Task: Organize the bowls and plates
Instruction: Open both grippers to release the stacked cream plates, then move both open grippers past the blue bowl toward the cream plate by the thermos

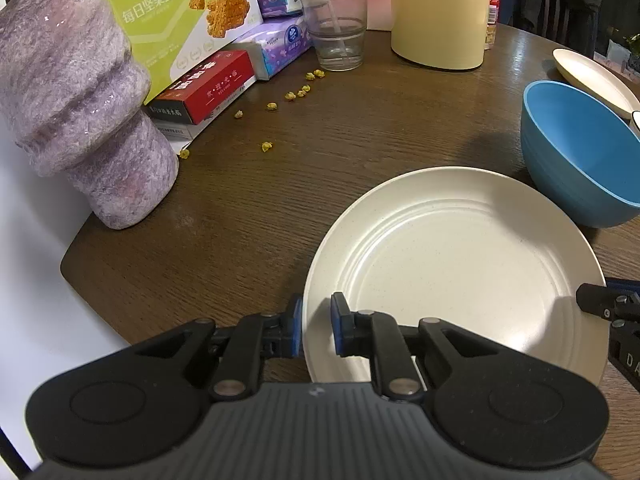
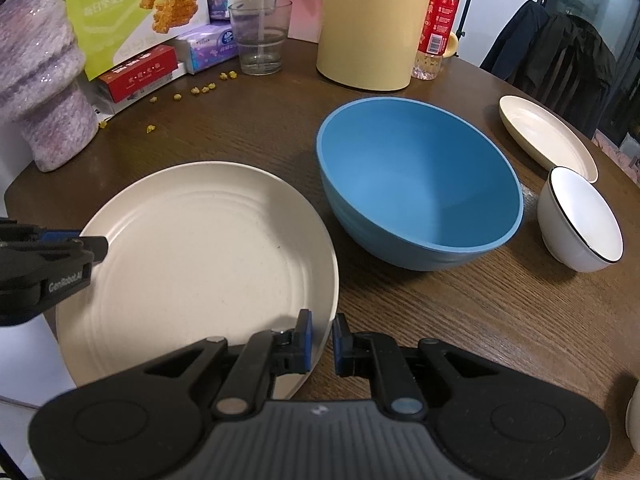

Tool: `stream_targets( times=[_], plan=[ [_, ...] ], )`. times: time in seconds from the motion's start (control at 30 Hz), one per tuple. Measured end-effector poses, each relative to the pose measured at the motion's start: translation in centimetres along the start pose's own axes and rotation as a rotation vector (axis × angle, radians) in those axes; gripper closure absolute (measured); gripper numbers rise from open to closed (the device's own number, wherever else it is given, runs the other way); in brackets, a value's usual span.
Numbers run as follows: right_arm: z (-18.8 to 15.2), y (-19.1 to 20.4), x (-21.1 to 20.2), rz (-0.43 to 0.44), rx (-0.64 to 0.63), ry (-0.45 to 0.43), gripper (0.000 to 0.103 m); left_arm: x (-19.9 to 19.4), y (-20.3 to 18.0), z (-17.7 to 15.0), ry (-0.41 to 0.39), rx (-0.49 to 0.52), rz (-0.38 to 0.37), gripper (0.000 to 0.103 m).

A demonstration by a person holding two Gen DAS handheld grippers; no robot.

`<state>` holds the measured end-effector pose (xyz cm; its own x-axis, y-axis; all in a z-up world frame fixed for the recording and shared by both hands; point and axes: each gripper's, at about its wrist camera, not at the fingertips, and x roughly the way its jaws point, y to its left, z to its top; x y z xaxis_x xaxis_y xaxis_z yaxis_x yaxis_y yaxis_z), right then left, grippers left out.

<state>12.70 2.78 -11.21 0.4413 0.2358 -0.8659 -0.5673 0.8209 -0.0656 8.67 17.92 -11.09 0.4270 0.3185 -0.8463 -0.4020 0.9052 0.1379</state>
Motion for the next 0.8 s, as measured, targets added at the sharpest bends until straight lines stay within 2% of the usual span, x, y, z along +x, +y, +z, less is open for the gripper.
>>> stream_targets(
  times=[0.27, 0.33, 0.4, 0.5, 0.63, 0.7, 0.73, 0.77, 0.8],
  plan=[
    [0.3, -0.6, 0.1, 0.023, 0.036, 0.018, 0.092, 0.2, 0.4, 0.2, 0.020, -0.018, -0.022, 0.087],
    [0.4, -0.9, 0.2, 0.037, 0.053, 0.026, 0.091, 0.1, 0.5, 0.3, 0.022, -0.022, -0.033, 0.083],
    [0.5, -1.2, 0.2, 0.055, 0.074, 0.036, 0.089, -0.2, 0.6, 0.4, 0.015, -0.027, -0.044, 0.071],
    [0.6, -1.6, 0.2, 0.072, 0.097, 0.047, 0.089, -0.7, 0.7, 0.4, -0.001, -0.029, -0.046, 0.064],
    [0.7, -2.3, -0.3, 0.105, 0.140, 0.046, 0.082, -1.7, 1.2, 0.7, -0.021, -0.046, -0.054, 0.054],
    [0.7, -2.8, -0.8, 0.126, 0.161, 0.038, 0.080, -2.3, 1.5, 0.9, -0.037, -0.056, -0.060, 0.044],
    [0.7, -3.0, -1.1, 0.131, 0.170, 0.035, 0.074, -2.7, 1.8, 1.0, -0.045, -0.063, -0.064, 0.039],
    [0.7, -3.2, -1.4, 0.136, 0.182, 0.033, 0.070, -3.1, 2.0, 1.0, -0.054, -0.068, -0.069, 0.029],
    [0.7, -3.5, -1.8, 0.143, 0.194, 0.030, 0.061, -3.5, 2.2, 1.1, -0.061, -0.074, -0.075, 0.021]
  ],
)
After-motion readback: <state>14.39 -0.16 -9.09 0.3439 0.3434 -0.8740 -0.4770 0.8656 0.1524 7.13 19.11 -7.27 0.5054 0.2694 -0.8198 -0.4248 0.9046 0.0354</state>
